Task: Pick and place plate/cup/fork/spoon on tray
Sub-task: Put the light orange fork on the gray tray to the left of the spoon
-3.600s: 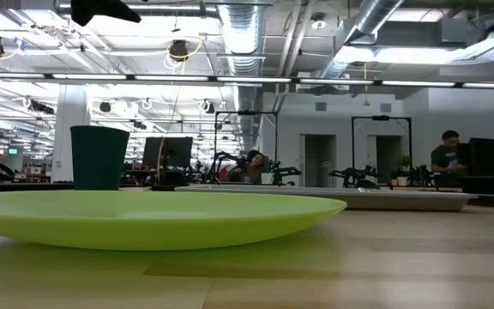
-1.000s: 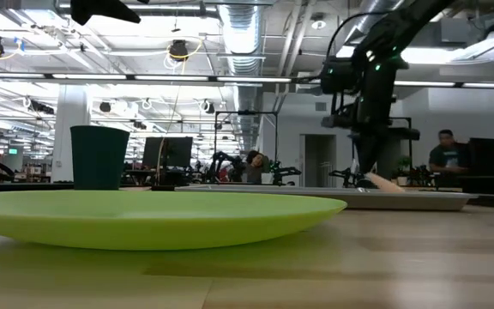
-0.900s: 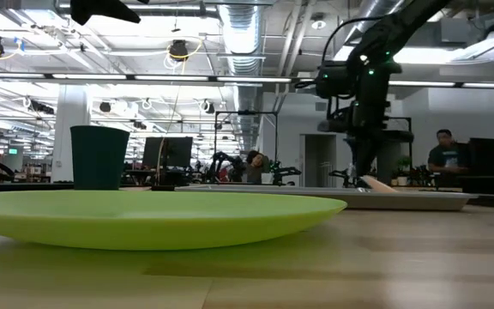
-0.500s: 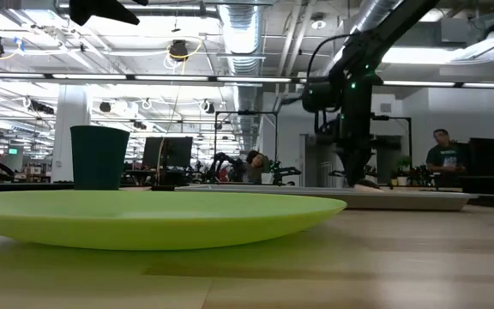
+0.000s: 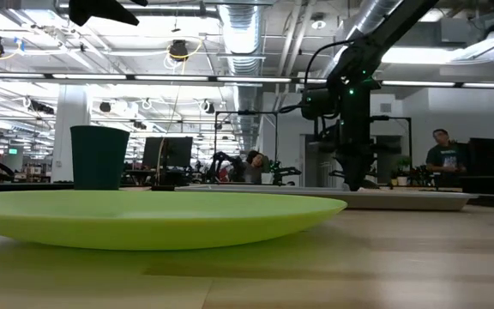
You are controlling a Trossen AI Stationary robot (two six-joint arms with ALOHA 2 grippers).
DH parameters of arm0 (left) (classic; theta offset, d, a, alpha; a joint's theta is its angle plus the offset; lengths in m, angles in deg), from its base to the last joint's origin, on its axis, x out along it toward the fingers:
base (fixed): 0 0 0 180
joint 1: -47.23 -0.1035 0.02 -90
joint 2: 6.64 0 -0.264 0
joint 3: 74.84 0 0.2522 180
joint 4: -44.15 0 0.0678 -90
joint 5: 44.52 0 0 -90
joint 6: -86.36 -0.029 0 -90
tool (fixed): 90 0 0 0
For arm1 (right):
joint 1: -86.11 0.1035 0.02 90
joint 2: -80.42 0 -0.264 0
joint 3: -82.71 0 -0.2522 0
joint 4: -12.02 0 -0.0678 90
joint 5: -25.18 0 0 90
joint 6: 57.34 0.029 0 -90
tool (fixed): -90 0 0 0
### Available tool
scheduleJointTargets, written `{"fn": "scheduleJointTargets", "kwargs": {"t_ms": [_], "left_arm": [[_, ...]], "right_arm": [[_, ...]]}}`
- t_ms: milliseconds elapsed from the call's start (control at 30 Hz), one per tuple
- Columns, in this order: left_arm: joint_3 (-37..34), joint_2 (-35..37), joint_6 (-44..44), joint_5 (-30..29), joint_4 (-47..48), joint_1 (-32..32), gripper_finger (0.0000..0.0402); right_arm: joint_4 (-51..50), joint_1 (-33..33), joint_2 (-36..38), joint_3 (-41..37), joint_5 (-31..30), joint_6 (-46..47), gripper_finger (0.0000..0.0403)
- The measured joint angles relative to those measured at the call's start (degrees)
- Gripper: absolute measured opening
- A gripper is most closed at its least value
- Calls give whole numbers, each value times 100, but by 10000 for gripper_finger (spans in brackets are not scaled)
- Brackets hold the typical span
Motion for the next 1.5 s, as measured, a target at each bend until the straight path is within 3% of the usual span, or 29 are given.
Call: {"fn": "scheduleJointTargets", "kwargs": {"t_ms": [367,600,833,1067,1267,1500], "left_arm": [[0,0,59,1,45,0,217],[0,0,69,-19,76,1,217],[0,0,58,-206,81,0,217],[0,1,56,-218,82,1,217],[0,0,56,-232,83,0,217],[0,0,56,-363,83,0,217]], "right_arm": [[377,203,2,0,144,-484,144],[564,138,2,0,3,-530,161],[1394,70,4,0,150,-927,126],[1739,-202,4,0,275,-1054,14],[1860,-386,4,0,467,-941,27],[2073,-363,4,0,453,-908,7]]}}
